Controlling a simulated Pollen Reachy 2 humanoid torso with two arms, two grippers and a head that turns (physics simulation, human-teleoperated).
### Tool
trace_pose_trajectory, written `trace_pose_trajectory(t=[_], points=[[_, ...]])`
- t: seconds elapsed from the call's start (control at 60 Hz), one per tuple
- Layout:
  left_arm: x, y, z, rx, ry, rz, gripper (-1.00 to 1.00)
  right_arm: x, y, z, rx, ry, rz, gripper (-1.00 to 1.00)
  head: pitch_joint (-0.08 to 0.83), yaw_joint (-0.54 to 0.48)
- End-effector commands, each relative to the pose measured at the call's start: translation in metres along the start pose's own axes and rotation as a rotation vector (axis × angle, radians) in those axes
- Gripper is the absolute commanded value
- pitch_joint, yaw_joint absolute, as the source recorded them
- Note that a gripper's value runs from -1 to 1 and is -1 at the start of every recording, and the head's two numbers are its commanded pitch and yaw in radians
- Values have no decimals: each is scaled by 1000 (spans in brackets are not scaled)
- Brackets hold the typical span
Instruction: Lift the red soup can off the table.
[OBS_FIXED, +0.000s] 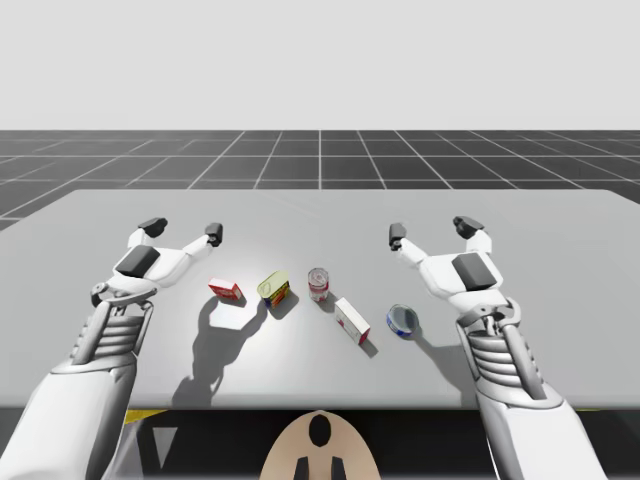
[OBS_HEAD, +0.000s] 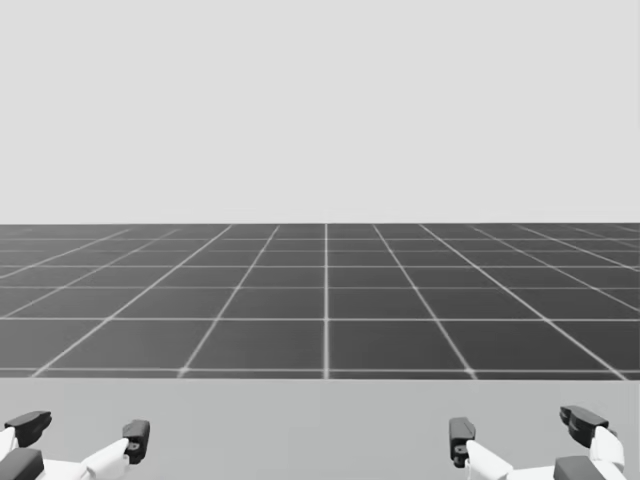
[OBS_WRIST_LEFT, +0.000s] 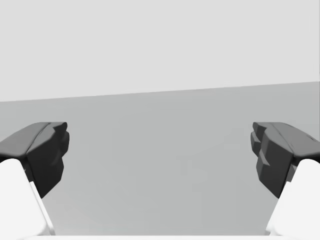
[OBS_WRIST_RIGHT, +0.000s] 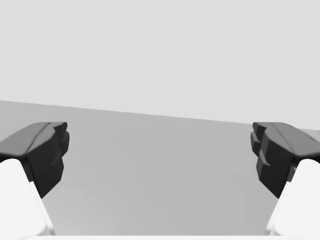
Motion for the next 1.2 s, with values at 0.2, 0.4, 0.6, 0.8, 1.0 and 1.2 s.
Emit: trace_pose_trajectory(t=[0.2,0.4,0.6,0.8,1.0,1.2], points=[[-1,0,0,-2,2,-3,-1000,1,2,0,3,10,-2,-1000,97,15],[-2,-1,0,-10,6,-7,-1000,0,3,0,-10,7,6,-1000,256,34],[-3,-2,0,-16,5,-20,-1000,-1,3,0,-8,15,-6,-1000,400,31],[-3,-3,0,-23,5,-27,-1000,-4,6,0,7,33,3,-1000,505,27],[-3,-5,1,-26,2,-38,-1000,-6,8,-1,18,46,10,-1000,585,10],[-3,-6,2,-28,2,-42,-1000,-9,10,-1,34,61,19,-1000,607,15]])
